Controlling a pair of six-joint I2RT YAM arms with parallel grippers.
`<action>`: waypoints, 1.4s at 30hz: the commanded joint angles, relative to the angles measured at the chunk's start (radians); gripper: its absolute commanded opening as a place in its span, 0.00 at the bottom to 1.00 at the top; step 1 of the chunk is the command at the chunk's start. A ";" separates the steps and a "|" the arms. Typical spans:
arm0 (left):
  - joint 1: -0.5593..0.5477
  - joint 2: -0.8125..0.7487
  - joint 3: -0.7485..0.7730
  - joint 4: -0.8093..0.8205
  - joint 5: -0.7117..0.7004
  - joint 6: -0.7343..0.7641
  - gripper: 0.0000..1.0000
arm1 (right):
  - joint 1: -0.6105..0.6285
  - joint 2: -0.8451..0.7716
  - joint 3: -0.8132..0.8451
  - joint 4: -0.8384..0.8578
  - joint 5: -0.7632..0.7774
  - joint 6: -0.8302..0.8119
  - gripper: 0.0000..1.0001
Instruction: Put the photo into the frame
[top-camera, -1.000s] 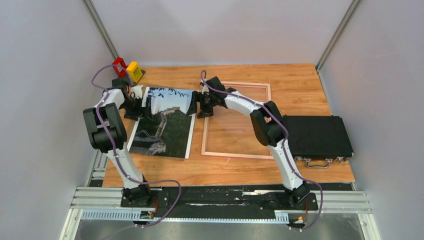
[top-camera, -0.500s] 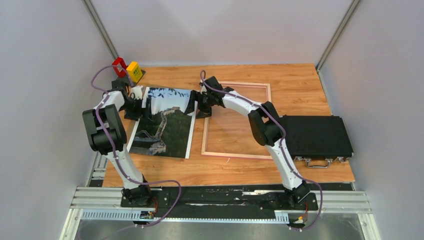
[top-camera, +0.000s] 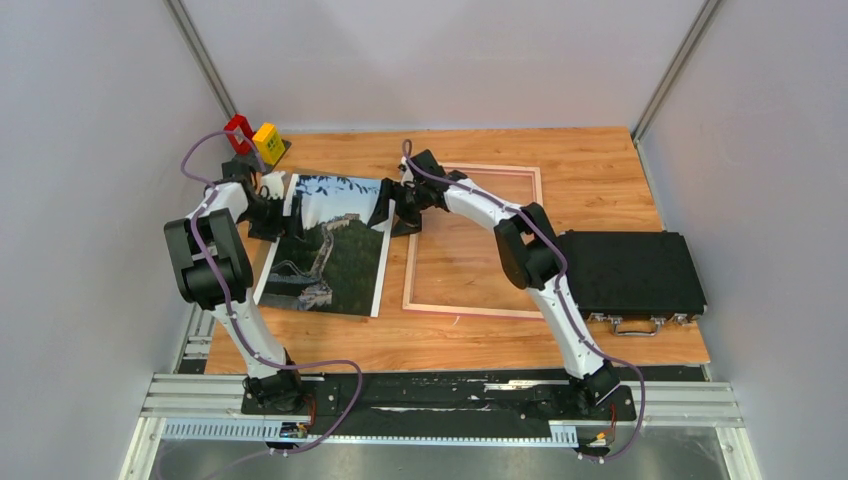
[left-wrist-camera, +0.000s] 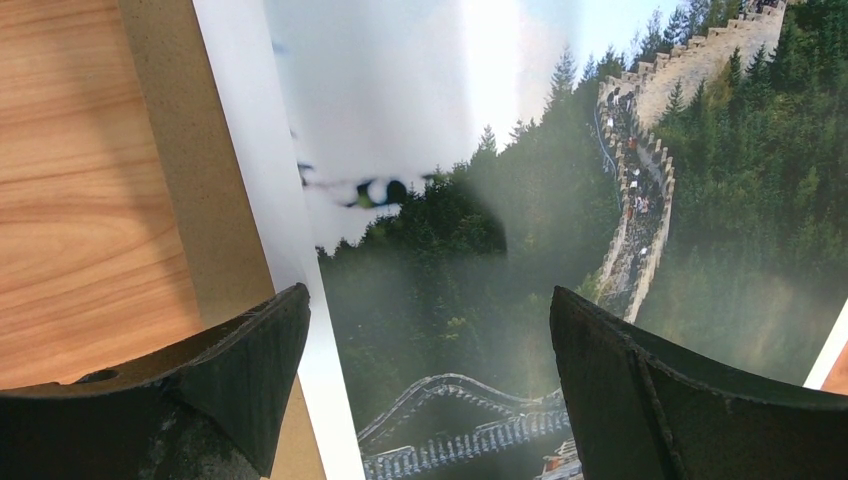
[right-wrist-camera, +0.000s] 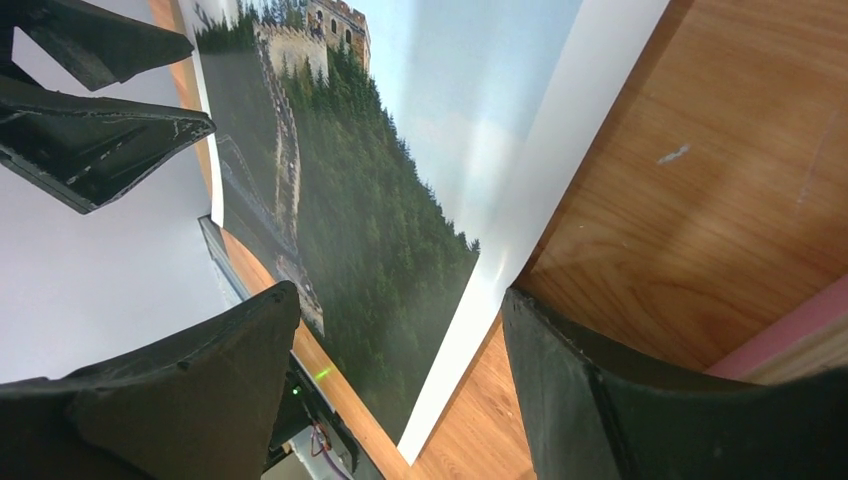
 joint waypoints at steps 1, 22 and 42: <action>0.003 0.017 -0.044 -0.043 0.061 0.026 0.97 | -0.003 0.097 -0.016 -0.015 -0.013 -0.017 0.77; 0.002 0.024 -0.052 -0.070 0.170 0.056 0.96 | -0.046 -0.004 -0.219 0.291 -0.288 -0.007 0.68; 0.002 -0.034 -0.068 -0.122 0.245 0.111 0.95 | -0.058 0.028 -0.137 0.290 -0.331 -0.054 0.09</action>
